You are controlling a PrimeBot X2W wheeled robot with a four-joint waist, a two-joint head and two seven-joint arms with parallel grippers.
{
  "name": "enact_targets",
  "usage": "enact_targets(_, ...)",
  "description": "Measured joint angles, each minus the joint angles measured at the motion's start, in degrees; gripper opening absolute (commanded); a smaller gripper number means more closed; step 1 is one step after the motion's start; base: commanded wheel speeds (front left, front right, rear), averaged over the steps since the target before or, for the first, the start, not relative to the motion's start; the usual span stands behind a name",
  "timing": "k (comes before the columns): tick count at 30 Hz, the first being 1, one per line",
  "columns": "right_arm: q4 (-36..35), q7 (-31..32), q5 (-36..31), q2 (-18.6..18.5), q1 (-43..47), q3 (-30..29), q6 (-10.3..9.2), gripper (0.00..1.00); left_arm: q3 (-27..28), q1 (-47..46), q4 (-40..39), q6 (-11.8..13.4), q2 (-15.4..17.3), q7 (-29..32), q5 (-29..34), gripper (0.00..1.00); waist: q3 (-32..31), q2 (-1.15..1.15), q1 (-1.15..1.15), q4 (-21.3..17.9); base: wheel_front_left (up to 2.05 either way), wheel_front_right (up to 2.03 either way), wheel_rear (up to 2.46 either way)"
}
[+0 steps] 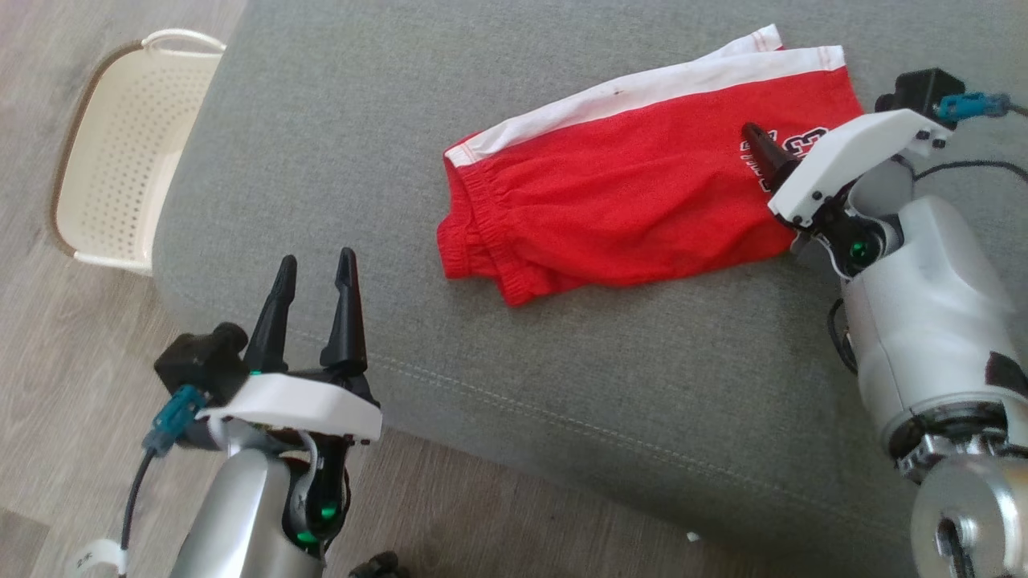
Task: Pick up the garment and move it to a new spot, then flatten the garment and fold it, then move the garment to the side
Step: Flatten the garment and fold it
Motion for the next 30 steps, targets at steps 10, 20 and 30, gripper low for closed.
enact_targets(10, 2.4, -1.7, -7.5, -0.2, -2.2, -3.7, 0.29, 0.0, -1.0, 0.0, 0.0, 0.5, 0.0, 0.0, -0.5, 1.0, 0.7, 0.0, 0.0, 0.9, 0.0, 0.0, 0.0)
enact_targets(20, 3.8, -6.8, -10.3, 0.6, -1.6, -6.6, 0.27, 0.0, -1.0, 0.0, 0.0, 0.5, -0.1, 0.0, -0.5, 1.0, -0.4, 0.0, 0.0, -1.1, 0.0, 0.0, 0.0)
enact_targets(30, 2.4, -14.4, -10.6, -1.5, 1.0, -12.8, 0.26, 0.0, -0.8, 0.0, 0.0, 0.4, -0.1, 0.0, -0.5, 1.0, -1.6, 0.0, 0.0, -3.2, 0.0, 0.0, 0.0)
